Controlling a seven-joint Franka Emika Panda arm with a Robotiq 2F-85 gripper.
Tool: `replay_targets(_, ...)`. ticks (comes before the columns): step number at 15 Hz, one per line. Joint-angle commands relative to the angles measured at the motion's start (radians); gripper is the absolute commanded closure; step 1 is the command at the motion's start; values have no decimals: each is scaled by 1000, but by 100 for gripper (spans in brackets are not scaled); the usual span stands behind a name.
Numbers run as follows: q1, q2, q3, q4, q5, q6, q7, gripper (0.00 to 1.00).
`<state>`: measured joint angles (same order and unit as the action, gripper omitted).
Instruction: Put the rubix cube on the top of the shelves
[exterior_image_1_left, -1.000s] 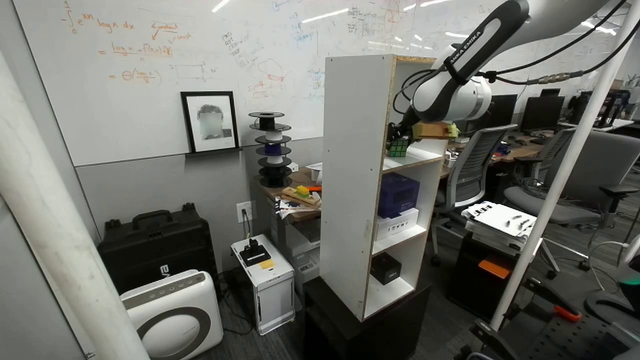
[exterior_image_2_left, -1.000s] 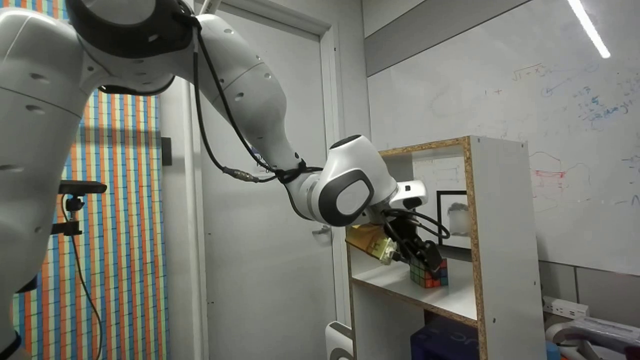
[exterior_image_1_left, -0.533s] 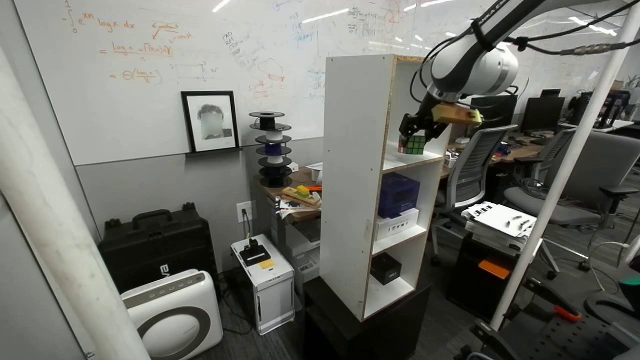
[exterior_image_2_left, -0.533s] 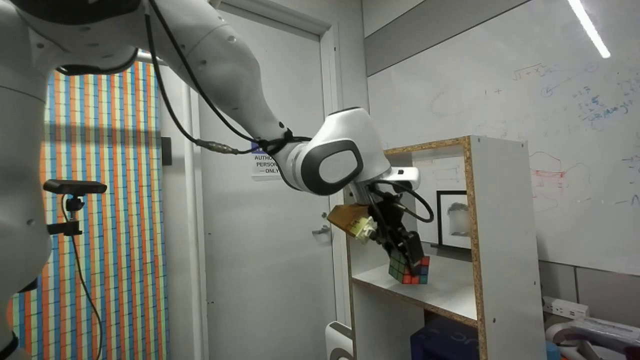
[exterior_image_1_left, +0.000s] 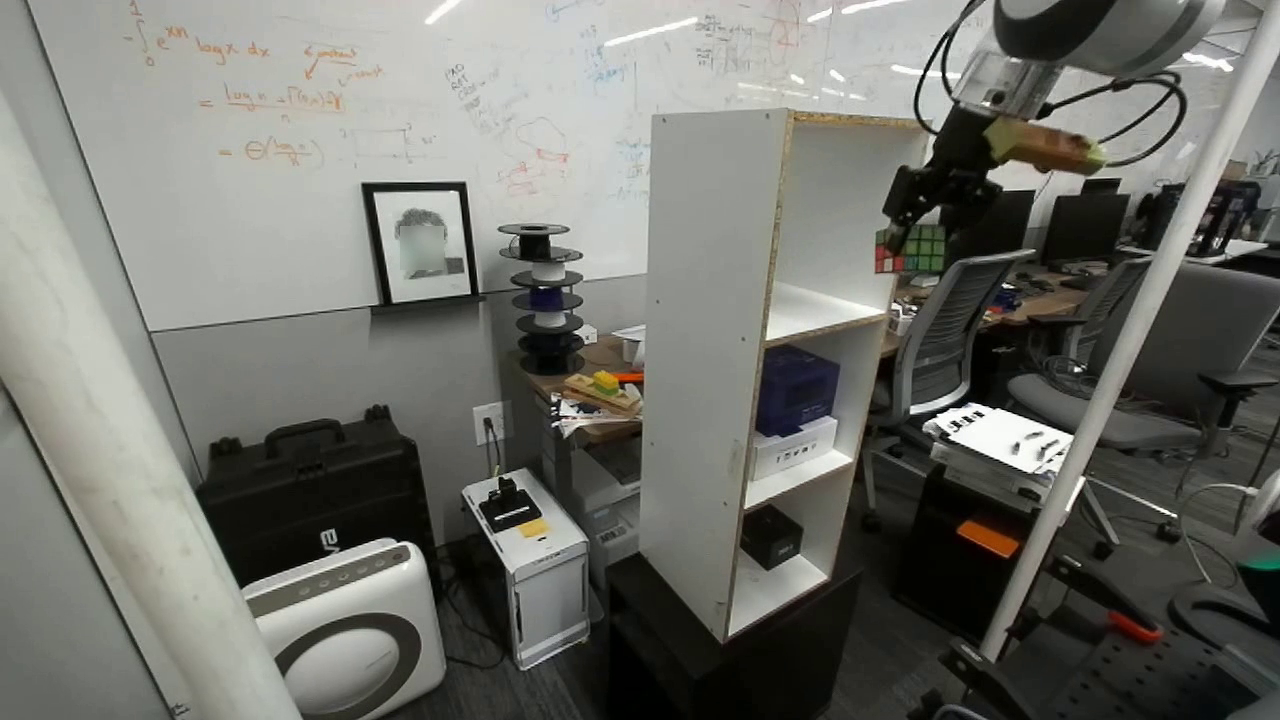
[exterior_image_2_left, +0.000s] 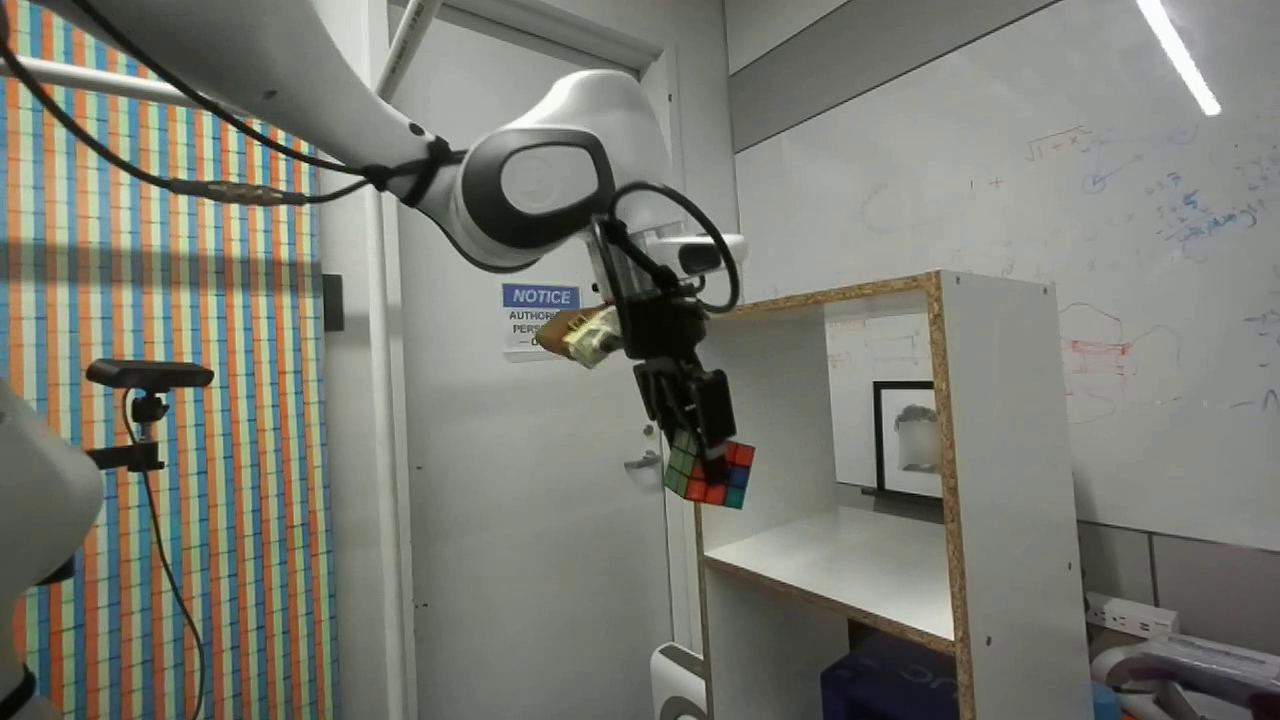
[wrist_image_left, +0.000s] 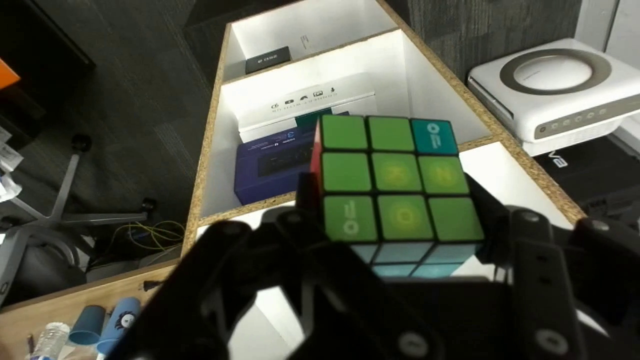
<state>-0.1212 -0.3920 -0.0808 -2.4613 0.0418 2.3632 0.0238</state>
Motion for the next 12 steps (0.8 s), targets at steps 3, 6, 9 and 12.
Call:
replay_targets(3, -6, -231, -12, 86, 26, -52, 54, 60)
replay_targets(6, -10, -193, 1, 205, 34, 9, 119, 60)
replay_targets(9, -13, -97, -13, 341, 46, 41, 155, 60)
replay_targets(12, -17, 50, -16, 461, 41, 76, 195, 60)
